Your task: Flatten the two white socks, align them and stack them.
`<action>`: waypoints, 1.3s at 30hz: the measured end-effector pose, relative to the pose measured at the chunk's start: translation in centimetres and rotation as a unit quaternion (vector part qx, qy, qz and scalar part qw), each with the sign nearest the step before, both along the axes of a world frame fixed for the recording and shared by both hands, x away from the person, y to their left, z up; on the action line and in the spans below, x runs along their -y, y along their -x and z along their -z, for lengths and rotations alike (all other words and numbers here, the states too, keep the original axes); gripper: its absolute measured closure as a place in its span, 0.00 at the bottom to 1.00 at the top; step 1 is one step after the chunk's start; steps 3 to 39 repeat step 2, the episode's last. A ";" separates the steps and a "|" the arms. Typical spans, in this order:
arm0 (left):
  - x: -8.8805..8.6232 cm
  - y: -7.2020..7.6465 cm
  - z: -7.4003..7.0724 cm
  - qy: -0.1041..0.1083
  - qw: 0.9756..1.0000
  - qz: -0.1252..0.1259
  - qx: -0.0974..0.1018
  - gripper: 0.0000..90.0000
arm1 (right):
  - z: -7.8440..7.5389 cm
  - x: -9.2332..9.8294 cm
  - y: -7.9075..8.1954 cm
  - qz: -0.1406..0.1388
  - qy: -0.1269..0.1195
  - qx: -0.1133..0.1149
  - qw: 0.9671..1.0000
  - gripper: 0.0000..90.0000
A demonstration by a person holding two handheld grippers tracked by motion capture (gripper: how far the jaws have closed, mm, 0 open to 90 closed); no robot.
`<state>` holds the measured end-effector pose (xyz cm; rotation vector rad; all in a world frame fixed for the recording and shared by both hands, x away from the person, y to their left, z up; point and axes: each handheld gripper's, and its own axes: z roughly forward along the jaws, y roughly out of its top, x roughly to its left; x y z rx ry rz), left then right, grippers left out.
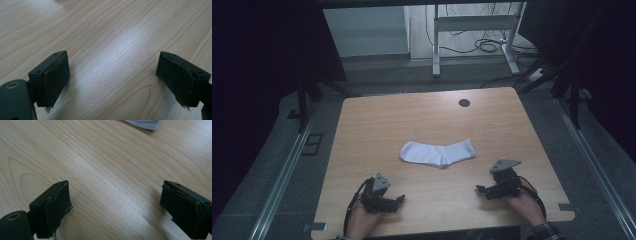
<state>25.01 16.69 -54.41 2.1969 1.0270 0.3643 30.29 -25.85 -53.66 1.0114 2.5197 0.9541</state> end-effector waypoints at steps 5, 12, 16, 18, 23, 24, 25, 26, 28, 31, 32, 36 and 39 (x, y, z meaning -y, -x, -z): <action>0.0 0.0 0.0 0.000 1.000 0.000 0.000 0.13 | 0.1 0.1 0.0 -0.001 -0.001 0.003 1.000 0.09; 0.0 0.0 0.0 0.000 1.000 0.000 0.000 0.13 | 0.1 0.1 0.0 -0.001 -0.001 0.003 1.000 0.09; 0.0 0.0 0.0 0.000 1.000 0.000 0.000 0.13 | 0.1 0.1 0.0 -0.001 -0.001 0.003 1.000 0.09; 0.0 0.0 0.0 0.000 1.000 0.000 0.000 0.13 | 0.1 0.1 0.0 -0.001 -0.001 0.003 1.000 0.09; 0.0 0.0 0.0 0.000 1.000 0.000 0.000 0.13 | 0.1 0.1 0.0 -0.001 -0.001 0.003 1.000 0.09; 0.0 0.0 0.0 0.000 1.000 0.000 0.000 0.13 | 0.1 0.1 0.0 -0.001 -0.001 0.003 1.000 0.09; 0.0 0.0 0.0 0.000 1.000 0.000 0.000 0.13 | 0.1 0.1 0.0 -0.001 -0.001 0.003 1.000 0.09; 0.0 0.0 0.0 0.000 1.000 0.000 0.000 0.13 | 0.1 0.1 0.0 -0.001 -0.001 0.003 1.000 0.09; 0.0 0.0 0.0 0.000 1.000 0.000 0.000 0.13 | 0.1 0.1 0.0 -0.001 -0.001 0.003 1.000 0.09; 0.0 0.0 0.0 0.000 1.000 0.000 0.000 0.13 | 0.1 0.1 0.0 -0.001 -0.001 0.003 1.000 0.09; 0.0 0.0 0.0 0.000 1.000 0.000 0.000 0.13 | 0.1 0.1 0.0 -0.001 -0.001 0.003 1.000 0.09; 0.0 0.0 0.0 0.000 1.000 0.000 0.000 0.13 | 0.1 0.1 0.0 -0.001 -0.001 0.003 1.000 0.09; 0.0 0.0 0.0 0.000 1.000 0.000 0.000 0.13 | 0.1 0.1 0.0 -0.001 -0.001 0.003 1.000 0.09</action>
